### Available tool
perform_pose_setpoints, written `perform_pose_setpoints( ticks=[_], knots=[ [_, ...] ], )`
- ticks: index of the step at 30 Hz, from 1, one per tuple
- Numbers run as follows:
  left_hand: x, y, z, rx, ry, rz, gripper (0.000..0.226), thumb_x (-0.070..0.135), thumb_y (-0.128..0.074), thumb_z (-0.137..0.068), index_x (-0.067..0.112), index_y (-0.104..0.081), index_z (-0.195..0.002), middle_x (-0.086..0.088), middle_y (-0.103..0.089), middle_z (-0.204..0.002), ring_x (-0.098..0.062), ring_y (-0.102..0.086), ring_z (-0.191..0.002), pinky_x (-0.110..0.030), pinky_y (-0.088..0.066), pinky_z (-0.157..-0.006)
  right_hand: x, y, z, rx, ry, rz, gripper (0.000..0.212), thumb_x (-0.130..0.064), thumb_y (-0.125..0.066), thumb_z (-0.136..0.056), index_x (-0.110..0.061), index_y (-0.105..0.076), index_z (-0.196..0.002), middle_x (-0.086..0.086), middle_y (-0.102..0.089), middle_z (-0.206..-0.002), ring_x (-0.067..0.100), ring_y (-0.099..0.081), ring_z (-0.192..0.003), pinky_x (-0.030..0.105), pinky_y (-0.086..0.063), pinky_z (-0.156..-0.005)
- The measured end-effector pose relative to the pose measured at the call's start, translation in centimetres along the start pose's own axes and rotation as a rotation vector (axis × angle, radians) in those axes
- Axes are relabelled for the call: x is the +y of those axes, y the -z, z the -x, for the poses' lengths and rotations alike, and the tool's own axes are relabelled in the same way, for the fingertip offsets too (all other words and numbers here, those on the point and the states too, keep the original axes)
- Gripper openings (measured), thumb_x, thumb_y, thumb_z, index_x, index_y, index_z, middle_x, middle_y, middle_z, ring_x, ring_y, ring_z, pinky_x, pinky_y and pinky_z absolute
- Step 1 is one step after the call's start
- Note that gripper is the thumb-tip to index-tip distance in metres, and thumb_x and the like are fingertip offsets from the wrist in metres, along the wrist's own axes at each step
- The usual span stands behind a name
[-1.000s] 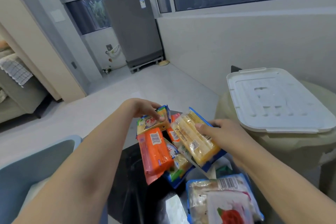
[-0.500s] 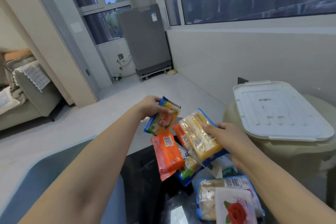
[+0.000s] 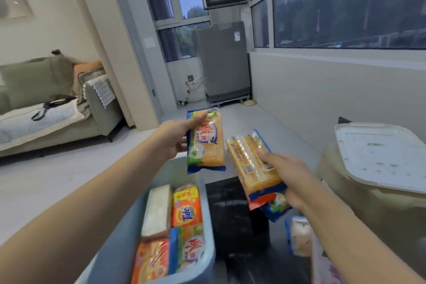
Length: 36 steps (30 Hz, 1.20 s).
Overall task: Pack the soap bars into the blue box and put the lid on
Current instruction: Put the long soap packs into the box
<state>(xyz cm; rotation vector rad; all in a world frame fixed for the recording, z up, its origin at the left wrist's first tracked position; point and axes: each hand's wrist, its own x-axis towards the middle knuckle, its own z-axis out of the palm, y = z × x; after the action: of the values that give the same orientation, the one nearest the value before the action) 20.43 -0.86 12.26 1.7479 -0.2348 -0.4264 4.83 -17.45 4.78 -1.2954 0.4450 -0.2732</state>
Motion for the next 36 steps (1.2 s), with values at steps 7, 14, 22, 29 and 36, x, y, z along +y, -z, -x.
perform_pose_setpoints(
  ticks=[7,14,22,29,36],
  knots=[
    [-3.6,6.4,3.9,0.056,0.144,0.129,0.079,0.043,-0.082,-0.038,0.005,-0.062,-0.105,-0.01,-0.073,-0.085,-0.023,-0.069,-0.074,-0.039,-0.057,-0.073,0.5,-4.7,2.2,-0.148,-0.079,-0.05,0.03,-0.025,-0.062,-0.086,0.002,-0.064,-0.101,0.017,-0.07,-0.067,0.026,-0.066,-0.047,0.027,-0.05,-0.042],
    [-8.9,6.7,4.4,0.115,0.322,0.0,0.03,0.025,-0.074,-0.078,0.0,-0.059,-0.085,-0.012,-0.07,-0.072,-0.024,-0.066,-0.065,-0.036,-0.056,-0.063,1.9,-7.5,2.2,-0.162,-0.08,0.037,0.037,-0.03,-0.064,-0.084,-0.002,-0.065,-0.107,0.018,-0.072,-0.085,0.029,-0.068,-0.065,0.037,-0.056,-0.064],
    [-11.0,5.1,2.1,0.191,0.333,-0.091,0.052,0.03,-0.078,-0.074,-0.004,-0.057,-0.107,-0.017,-0.07,-0.1,-0.028,-0.067,-0.078,-0.038,-0.055,-0.067,2.4,-8.6,2.3,-0.158,-0.076,0.046,0.021,-0.025,-0.067,-0.083,-0.009,-0.067,-0.095,0.009,-0.075,-0.078,0.025,-0.069,-0.072,0.046,-0.055,-0.079],
    [-10.7,5.4,2.3,-0.001,0.435,-0.15,0.027,0.026,-0.066,-0.086,0.003,-0.056,-0.097,-0.014,-0.065,-0.1,-0.026,-0.065,-0.081,-0.042,-0.053,-0.079,2.1,-8.5,2.3,-0.197,-0.061,0.043,0.014,-0.024,-0.065,-0.084,-0.011,-0.067,-0.089,0.006,-0.074,-0.067,0.019,-0.069,-0.056,0.037,-0.056,-0.062],
    [-11.2,6.0,4.7,-0.335,0.49,-0.251,0.019,0.017,-0.06,-0.09,0.008,-0.055,-0.106,-0.012,-0.065,-0.107,-0.029,-0.06,-0.104,-0.041,-0.053,-0.088,2.0,-8.5,2.4,-0.229,-0.069,0.041,0.018,-0.024,-0.064,-0.085,-0.008,-0.066,-0.092,0.006,-0.072,-0.067,0.017,-0.067,-0.051,0.029,-0.055,-0.049]
  ],
)
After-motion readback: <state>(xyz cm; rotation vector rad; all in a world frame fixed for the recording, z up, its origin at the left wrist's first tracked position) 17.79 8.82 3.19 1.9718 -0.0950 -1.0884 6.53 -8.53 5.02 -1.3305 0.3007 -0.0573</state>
